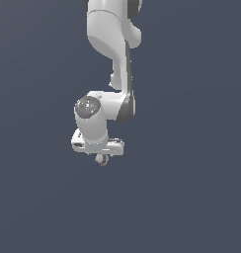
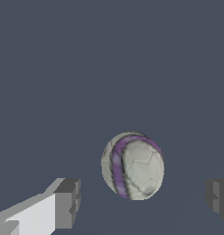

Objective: Pick up the object and move it to a goal position.

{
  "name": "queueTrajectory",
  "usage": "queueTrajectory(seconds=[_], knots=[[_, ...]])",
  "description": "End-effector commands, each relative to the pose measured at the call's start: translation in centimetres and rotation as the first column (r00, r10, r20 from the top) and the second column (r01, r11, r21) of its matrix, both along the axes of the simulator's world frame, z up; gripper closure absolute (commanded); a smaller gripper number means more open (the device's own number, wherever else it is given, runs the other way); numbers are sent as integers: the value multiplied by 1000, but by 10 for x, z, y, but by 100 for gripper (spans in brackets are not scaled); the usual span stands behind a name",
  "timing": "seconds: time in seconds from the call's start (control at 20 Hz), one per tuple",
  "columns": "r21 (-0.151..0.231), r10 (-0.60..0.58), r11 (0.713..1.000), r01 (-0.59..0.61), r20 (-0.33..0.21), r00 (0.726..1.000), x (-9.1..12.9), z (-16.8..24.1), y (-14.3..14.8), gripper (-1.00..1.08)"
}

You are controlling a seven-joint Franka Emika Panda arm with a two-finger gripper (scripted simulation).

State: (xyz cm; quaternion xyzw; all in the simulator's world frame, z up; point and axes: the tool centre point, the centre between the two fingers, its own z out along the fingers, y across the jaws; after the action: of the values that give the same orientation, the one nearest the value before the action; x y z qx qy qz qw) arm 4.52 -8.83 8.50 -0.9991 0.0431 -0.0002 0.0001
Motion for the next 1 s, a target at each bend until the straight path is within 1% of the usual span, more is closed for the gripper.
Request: queueTrajectory(seconds=[0.0,0.35,0.65,0.7,0.95], knots=[[0,0,1000,0,-1,1000,0,-7,0,-92],[0,0,1000,0,-1,1000,-1,-41,0,-92],[0,0,1000,0,0,1000,0,-48,-1,-92],[0,0,1000,0,0,1000,0,-48,-1,108],[0,0,1000,0,0,1000,0,-48,-1,108]])
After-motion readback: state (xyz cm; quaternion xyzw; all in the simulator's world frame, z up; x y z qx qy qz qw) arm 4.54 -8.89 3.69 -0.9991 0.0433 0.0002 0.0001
